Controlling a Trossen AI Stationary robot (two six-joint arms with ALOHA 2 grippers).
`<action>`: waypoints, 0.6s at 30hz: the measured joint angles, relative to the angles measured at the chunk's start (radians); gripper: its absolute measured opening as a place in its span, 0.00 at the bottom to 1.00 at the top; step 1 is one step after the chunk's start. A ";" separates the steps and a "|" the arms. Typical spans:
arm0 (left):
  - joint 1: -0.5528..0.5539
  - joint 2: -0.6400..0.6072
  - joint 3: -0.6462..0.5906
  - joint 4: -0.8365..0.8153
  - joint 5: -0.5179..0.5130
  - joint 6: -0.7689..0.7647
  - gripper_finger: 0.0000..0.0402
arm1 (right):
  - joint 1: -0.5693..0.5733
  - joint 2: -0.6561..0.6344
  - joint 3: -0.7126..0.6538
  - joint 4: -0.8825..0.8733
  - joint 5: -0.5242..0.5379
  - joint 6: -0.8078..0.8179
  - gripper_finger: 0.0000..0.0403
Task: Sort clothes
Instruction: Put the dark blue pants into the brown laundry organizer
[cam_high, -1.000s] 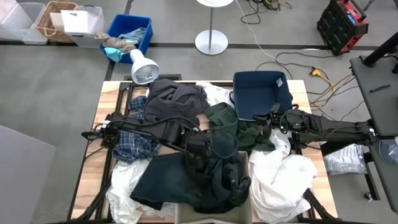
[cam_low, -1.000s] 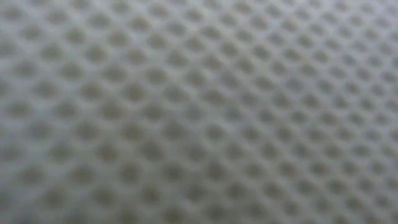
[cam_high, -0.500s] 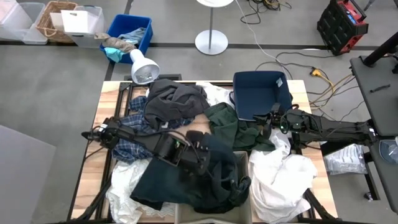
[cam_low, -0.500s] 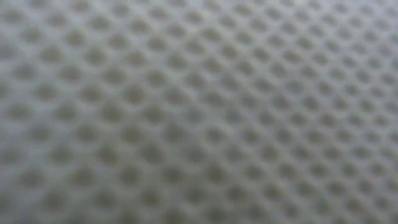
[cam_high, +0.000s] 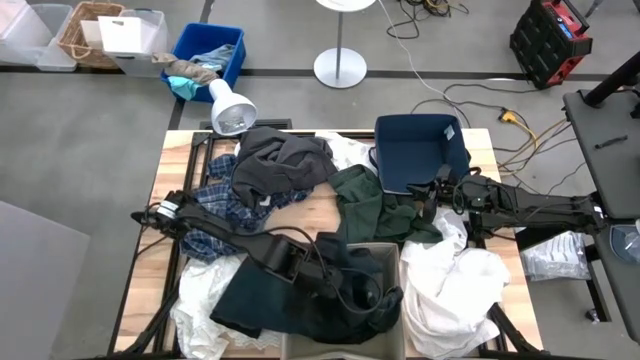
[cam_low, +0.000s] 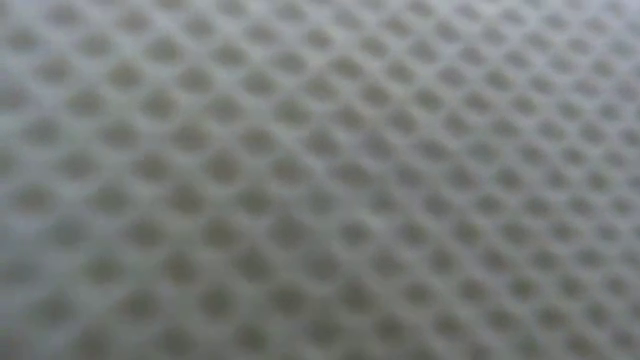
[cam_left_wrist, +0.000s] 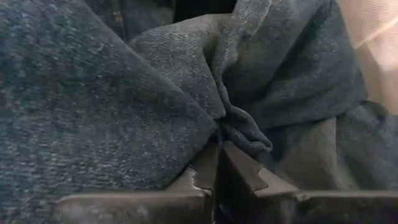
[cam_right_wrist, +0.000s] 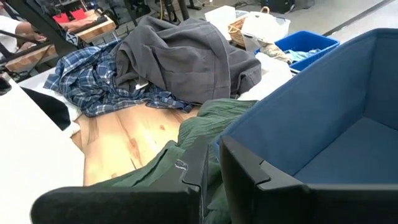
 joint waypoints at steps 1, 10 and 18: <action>0.000 0.000 -0.013 0.023 0.000 -0.001 0.00 | 0.000 0.000 0.000 0.000 0.000 0.000 0.08; 0.000 0.003 -0.028 0.038 -0.006 -0.067 0.00 | 0.000 0.000 0.000 0.000 0.000 0.000 0.08; -0.018 0.002 0.186 -0.154 -0.051 -0.245 0.06 | 0.000 0.000 0.000 0.000 0.000 0.000 0.08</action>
